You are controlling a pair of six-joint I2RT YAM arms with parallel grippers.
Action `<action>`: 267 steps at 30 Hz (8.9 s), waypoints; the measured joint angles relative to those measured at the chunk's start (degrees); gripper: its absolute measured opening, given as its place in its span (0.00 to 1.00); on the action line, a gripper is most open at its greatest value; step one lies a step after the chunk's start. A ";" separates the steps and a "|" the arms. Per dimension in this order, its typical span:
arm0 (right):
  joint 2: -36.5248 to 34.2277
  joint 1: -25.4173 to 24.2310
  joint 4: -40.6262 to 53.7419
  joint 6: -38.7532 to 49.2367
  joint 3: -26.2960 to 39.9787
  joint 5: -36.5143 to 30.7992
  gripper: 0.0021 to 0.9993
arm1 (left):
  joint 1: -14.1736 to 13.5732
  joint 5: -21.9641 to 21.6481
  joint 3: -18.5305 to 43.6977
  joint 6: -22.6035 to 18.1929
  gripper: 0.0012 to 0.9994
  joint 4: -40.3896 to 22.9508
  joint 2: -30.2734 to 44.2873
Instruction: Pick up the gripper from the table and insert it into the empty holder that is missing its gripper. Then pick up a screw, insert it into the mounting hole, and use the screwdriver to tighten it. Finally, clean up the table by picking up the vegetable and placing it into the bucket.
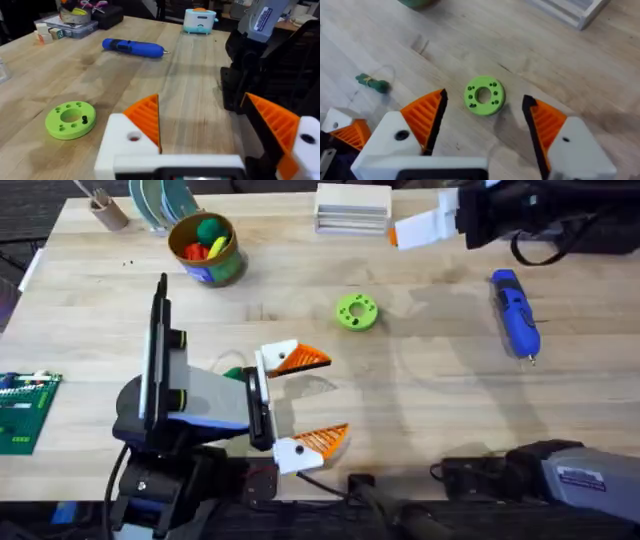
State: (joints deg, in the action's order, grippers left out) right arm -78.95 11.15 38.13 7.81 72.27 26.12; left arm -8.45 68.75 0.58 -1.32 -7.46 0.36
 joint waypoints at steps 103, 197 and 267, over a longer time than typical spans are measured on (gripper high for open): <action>-22.04 28.09 -6.50 3.40 -3.45 -27.60 0.34 | 0.00 0.00 0.00 0.00 0.99 0.00 0.00; -10.43 52.77 22.80 9.38 25.99 -32.19 0.01 | 0.00 0.00 0.00 0.00 0.99 0.00 0.00; -18.41 48.87 17.12 0.47 26.51 -33.28 0.99 | -0.07 -3.74 -0.02 0.00 0.99 0.68 0.00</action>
State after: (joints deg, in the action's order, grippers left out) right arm -97.36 60.02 55.25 8.28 98.78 -7.16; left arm -8.51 65.01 0.56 -1.32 -6.79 0.36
